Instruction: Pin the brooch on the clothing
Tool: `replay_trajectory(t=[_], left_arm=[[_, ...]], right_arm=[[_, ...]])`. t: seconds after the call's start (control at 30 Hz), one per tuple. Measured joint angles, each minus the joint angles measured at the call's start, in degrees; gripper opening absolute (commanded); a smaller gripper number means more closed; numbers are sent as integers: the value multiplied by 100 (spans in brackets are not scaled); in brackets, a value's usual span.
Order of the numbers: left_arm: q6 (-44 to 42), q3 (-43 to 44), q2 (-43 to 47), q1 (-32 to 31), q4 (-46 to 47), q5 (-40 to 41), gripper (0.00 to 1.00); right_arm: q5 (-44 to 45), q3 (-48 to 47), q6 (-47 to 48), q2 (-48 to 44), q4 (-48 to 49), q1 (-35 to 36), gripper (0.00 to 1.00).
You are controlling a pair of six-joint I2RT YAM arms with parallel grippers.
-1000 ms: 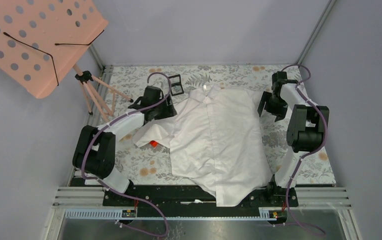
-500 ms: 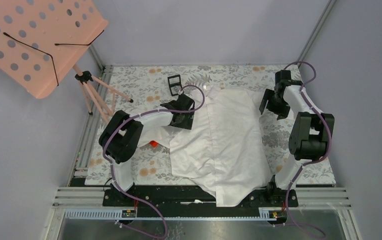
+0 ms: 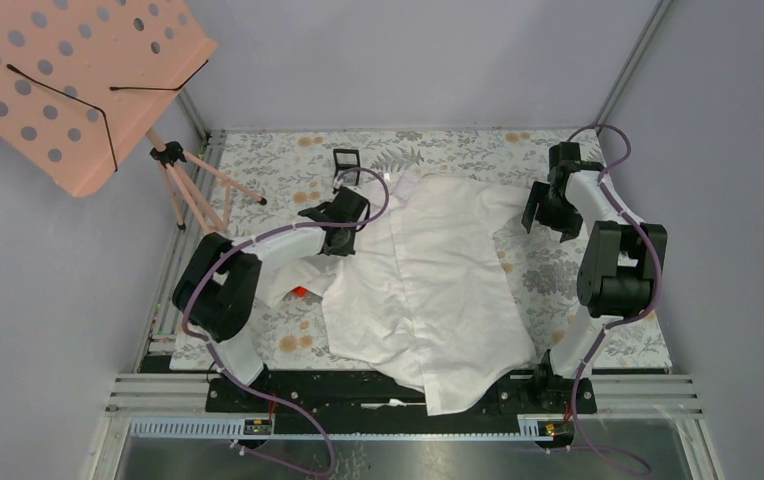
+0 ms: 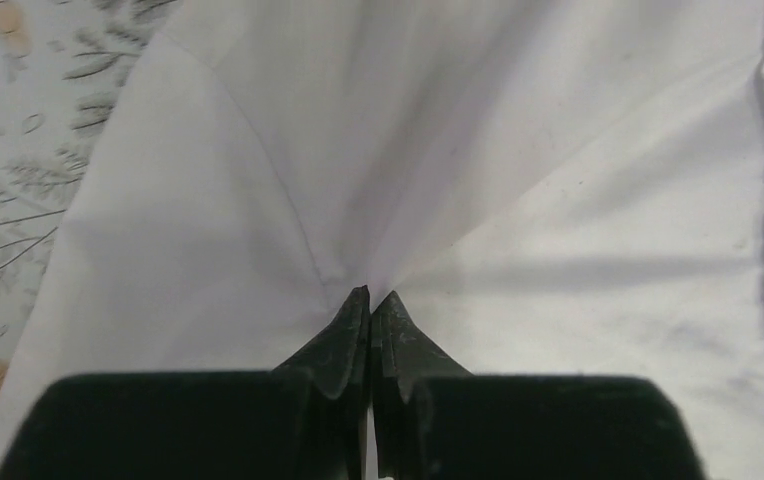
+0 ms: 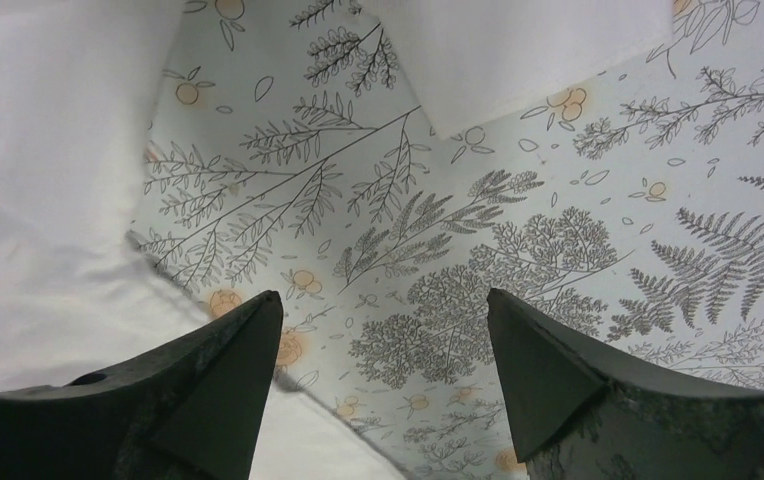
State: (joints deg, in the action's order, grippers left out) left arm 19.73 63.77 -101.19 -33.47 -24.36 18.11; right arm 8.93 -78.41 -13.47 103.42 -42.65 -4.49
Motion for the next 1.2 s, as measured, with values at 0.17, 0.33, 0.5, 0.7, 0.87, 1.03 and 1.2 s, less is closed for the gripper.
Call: replay_trajectory(t=[0.17,0.33,0.5,0.7,0.87,1.03,1.2], left_arm=[[0,-358,713,315,-94,20,0],[-2,-404,970,424,-157,-35,0],[0,-413,973,424,-170,-129,0],[2,-424,999,424,-168,-227,0],[22,-435,1130,450,-168,-337,0],[37,-446,1259,520,-166,-428,0],[109,-586,1351,649,-131,-549,0]], right_arm=[[118,-221,131,339,-37,0,81],[201,-699,236,850,-79,0,79],[199,-1342,271,1318,-146,0,81],[234,-2107,267,1871,-214,0,76],[382,-2393,251,2249,-304,0,57],[542,-2649,236,2529,-424,7,24],[789,-3008,358,2684,-625,11,0]])
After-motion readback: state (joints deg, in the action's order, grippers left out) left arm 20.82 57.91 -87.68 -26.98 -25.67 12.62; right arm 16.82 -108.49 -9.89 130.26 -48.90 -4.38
